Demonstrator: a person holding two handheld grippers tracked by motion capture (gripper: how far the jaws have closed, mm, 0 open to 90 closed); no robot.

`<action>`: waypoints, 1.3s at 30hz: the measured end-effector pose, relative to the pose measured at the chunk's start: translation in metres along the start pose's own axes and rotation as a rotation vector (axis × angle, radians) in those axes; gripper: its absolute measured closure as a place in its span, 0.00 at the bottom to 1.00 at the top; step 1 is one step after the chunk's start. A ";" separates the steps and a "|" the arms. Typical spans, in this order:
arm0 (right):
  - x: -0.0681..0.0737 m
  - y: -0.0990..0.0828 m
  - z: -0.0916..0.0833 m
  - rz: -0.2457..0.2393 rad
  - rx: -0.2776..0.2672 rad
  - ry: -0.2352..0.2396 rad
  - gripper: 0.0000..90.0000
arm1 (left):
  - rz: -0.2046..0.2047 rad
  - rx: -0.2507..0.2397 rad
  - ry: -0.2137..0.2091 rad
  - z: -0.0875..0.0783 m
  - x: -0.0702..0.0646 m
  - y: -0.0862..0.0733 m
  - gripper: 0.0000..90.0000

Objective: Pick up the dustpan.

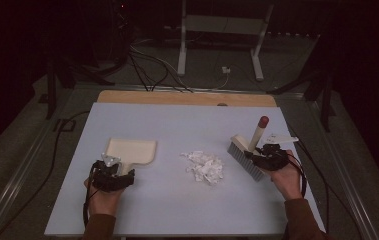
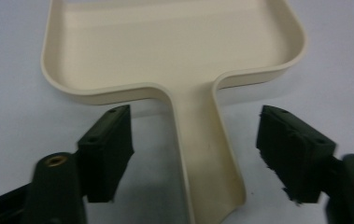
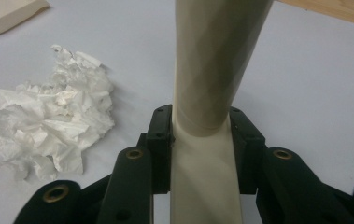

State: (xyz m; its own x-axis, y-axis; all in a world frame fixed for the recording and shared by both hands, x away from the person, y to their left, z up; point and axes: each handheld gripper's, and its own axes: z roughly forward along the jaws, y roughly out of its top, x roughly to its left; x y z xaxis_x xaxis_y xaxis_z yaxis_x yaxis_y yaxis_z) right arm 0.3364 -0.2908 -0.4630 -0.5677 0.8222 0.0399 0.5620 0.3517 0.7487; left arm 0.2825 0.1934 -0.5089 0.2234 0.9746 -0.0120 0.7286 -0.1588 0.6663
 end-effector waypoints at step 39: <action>0.000 -0.002 0.000 0.007 -0.003 0.015 0.74 | -0.007 0.039 -0.014 0.006 0.002 0.001 0.74</action>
State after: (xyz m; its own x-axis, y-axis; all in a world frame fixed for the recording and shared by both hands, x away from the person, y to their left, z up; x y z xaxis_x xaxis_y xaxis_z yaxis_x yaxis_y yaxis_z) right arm 0.3355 -0.2920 -0.4644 -0.5728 0.8178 0.0552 0.5640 0.3444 0.7506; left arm 0.2873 0.1943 -0.5126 0.2273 0.9734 -0.0275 0.7550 -0.1583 0.6363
